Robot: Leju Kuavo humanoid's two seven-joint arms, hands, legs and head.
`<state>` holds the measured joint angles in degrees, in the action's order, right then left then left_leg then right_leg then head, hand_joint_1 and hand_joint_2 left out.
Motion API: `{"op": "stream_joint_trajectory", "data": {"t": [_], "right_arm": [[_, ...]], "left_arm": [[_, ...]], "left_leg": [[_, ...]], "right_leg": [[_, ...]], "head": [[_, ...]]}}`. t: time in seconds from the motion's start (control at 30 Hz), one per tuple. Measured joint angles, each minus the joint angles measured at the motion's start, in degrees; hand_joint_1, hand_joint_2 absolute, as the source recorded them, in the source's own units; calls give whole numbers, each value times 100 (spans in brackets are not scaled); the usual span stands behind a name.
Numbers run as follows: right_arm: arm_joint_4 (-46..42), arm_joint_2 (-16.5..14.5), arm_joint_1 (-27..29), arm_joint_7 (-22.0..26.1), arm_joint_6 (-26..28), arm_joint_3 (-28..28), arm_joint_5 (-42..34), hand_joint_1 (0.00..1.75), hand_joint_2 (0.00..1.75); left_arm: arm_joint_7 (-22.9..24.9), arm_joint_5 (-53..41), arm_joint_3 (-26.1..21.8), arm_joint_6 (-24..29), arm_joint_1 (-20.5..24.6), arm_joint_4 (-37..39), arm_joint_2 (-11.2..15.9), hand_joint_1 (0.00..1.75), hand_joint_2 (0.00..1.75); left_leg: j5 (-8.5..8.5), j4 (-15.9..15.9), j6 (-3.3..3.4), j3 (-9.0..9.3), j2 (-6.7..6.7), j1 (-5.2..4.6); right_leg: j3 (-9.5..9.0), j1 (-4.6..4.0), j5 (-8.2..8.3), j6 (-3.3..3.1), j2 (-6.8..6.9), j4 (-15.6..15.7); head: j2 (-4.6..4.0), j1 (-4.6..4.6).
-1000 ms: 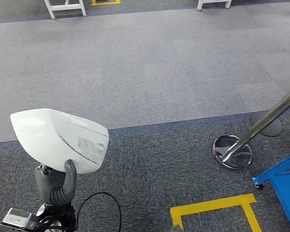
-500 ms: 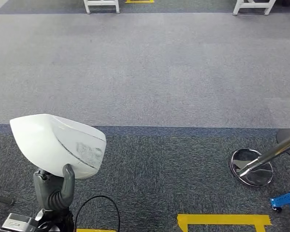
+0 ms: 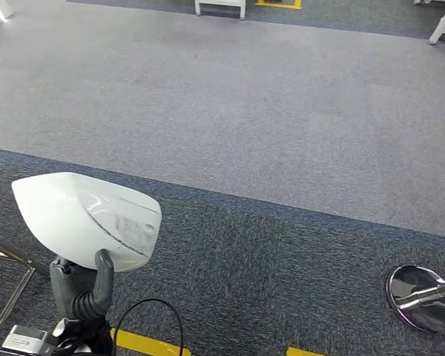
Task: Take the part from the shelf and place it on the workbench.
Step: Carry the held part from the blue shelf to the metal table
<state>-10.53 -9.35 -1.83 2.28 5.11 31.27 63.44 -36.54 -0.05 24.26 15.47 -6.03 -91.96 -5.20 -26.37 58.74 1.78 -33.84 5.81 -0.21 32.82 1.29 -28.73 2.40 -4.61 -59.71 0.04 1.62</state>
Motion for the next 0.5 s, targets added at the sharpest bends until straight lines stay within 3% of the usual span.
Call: {"op": "stream_joint_trajectory", "data": {"t": [0.03, 0.1, 0.13, 0.17, 0.23, 0.3, 0.33, 0.37, 0.4, 0.43, 0.5], "right_arm": [[1, 0, 2, 10, 18, 9, -79, 0, 0], [0, -2, 0, 36, 70, 83, -322, 0, 0], [-1, -3, 1, 35, 94, 141, -427, 0, 0], [-1, -3, 3, 18, 107, 200, -493, 0, 0], [-1, 1, 14, -55, 108, 283, -513, 0, 0], [-1, 16, 25, -170, 104, 321, -469, 0, 0], [-1, 26, 24, -256, 117, 328, -432, 0, 0], [-1, 34, 20, -346, 138, 333, -397, 0, 0], [-1, 38, 14, -430, 163, 337, -367, 0, 0], [-1, 39, 9, -484, 183, 338, -348, 0, 0], [-1, 39, 3, -525, 198, 339, -329, 0, 0]], "left_arm": [[-2, 13, -7, 1, -4, -2, -1, 175, 175], [-6, 24, -15, 8, -35, -9, 2, 175, 175], [-9, 25, -18, 18, -58, -18, 6, 175, 175], [-13, 26, -19, 35, -75, -27, 11, 175, 175], [-17, 28, -19, 80, -93, -41, 22, 175, 175], [-18, 38, -19, 126, -116, -43, 33, 175, 175], [-18, 46, -21, 148, -134, -43, 39, 175, 175], [-19, 55, -22, 164, -151, -45, 43, 175, 175], [-20, 61, -23, 175, -162, -50, 45, 175, 175], [-21, 66, -24, 181, -167, -59, 46, 175, 175], [-23, 69, -24, 184, -167, -78, 44, 175, 175]], "left_leg": [[7, 9, -38, -26, 64, 8], [28, 9, -114, -61, 175, 33], [2, 43, -145, -78, 128, 30], [-79, 168, -171, -132, 4, 22], [-388, 740, -217, -390, -336, 12], [-651, 1418, -253, -716, -476, 33], [-648, 1550, -264, -782, -496, 44], [-538, 1461, -269, -739, -516, 53], [-348, 1160, -265, -585, -561, 57], [-165, 760, -254, -381, -679, 52], [15, 154, -204, -77, -930, 2]], "right_leg": [[-51, 4, -10, -12, -87, 91], [-85, -6, -1, -57, 6, 127], [-106, -3, 8, -88, 79, 148], [-130, 2, 16, -118, 164, 174], [-172, -6, 8, -166, 348, 203], [-191, -19, -18, -186, 535, 202], [-201, -21, -31, -186, 622, 201], [-215, -21, -46, -182, 703, 201], [-238, -21, -63, -174, 777, 201], [-266, -25, -82, -159, 845, 202], [-307, -56, -124, -111, 956, 198]], "head": [[0, -2], [0, 2], [-1, -3], [-1, -16], [-1, -41], [-1, -48], [-1, -49], [-1, -49], [-1, -49], [0, -49], [0, -47]]}}
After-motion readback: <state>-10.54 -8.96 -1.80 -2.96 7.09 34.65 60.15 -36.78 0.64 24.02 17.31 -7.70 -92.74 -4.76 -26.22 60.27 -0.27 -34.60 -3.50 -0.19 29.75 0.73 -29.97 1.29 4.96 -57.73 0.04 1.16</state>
